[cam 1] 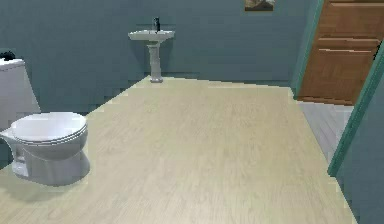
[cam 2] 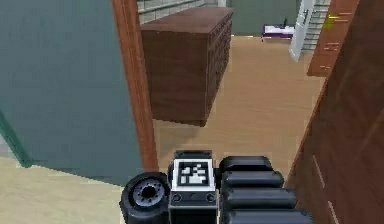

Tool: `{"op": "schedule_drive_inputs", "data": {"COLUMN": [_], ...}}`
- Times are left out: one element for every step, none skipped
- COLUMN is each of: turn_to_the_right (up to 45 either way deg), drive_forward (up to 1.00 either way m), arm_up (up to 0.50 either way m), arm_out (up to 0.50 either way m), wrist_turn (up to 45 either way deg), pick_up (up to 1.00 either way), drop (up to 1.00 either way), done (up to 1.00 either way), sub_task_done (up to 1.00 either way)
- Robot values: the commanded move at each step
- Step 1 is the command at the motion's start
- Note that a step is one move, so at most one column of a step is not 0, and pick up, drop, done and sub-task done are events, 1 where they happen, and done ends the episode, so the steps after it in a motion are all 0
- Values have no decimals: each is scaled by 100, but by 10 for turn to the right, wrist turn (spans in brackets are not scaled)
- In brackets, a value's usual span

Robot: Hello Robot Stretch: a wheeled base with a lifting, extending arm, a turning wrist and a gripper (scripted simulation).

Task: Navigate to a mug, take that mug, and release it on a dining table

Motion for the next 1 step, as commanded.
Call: {"op": "schedule_drive_inputs", "data": {"turn_to_the_right": [30], "drive_forward": [0], "arm_up": [0], "arm_out": [0], "wrist_turn": [0], "pick_up": [0], "drop": [0], "done": [0], "sub_task_done": [0]}}
